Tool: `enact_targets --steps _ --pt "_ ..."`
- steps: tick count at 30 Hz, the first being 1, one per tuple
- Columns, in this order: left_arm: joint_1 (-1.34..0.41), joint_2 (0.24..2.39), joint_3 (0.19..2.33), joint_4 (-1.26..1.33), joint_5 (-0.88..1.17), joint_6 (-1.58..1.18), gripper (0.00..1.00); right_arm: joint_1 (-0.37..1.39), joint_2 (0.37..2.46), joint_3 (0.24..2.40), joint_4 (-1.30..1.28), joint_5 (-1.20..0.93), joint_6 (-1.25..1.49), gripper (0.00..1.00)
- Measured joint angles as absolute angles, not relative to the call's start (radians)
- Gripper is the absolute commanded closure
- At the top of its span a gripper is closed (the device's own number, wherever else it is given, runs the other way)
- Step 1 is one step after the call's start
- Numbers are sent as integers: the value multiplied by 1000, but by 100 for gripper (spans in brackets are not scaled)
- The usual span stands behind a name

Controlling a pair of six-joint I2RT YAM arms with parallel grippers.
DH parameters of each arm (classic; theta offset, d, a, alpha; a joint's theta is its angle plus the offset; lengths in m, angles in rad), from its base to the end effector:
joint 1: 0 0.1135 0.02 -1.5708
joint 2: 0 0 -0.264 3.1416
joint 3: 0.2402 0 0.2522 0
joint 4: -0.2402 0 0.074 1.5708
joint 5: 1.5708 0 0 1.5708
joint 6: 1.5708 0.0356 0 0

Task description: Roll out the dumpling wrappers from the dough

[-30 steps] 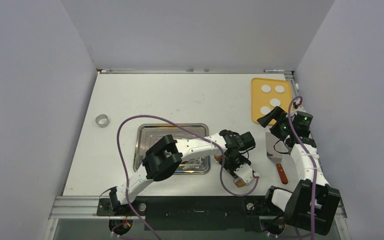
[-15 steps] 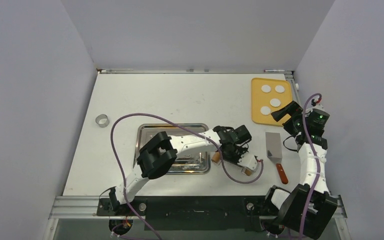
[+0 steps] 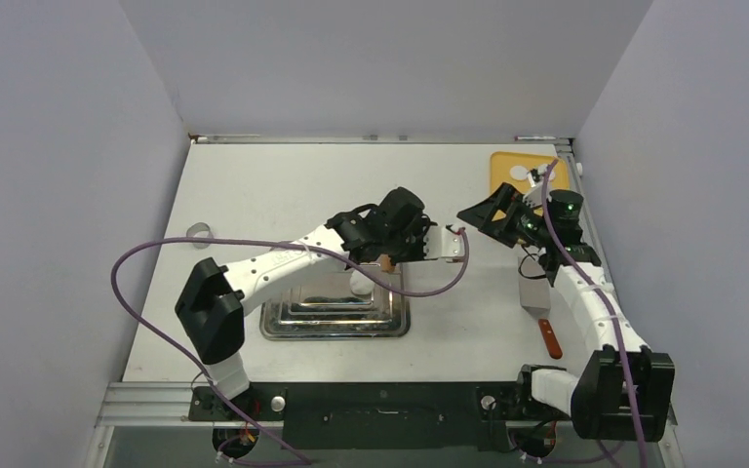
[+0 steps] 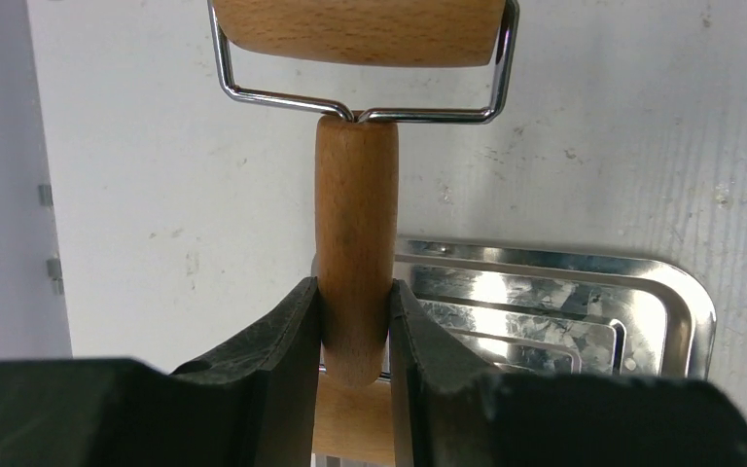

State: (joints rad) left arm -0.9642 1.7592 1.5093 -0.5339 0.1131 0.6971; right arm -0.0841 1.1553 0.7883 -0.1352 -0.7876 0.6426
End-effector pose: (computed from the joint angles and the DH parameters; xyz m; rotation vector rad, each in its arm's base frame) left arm 0.2242 -0.3302 0.2932 1.7823 1.5526 -0.2632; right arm 0.2517 0.0041 0.2754 0.2572 2.0930 1.1519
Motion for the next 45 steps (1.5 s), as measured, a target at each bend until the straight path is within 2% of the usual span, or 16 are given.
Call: enact_targets --steps 4,9,14,21,32,42,45 --pt "-941 1727 1465 -485 100 673 100 18 1219 775 16 -821 751 11" --pt "-921 1725 1426 -462 82 654 100 152 1301 776 112 -844 815 20" --pt "-888 1718 1412 -436 79 636 100 184 1313 776 123 -845 829 32" --pt "-875 1689 1396 -413 78 635 100 213 1361 776 149 -845 847 34" --pt "-875 1686 1396 -415 78 635 100 231 1412 776 203 -869 873 61" --pt "-875 1686 1396 -414 67 635 100 239 1422 774 234 -902 880 56" --pt "-875 1686 1396 -414 64 635 100 241 1423 774 238 -910 881 64"
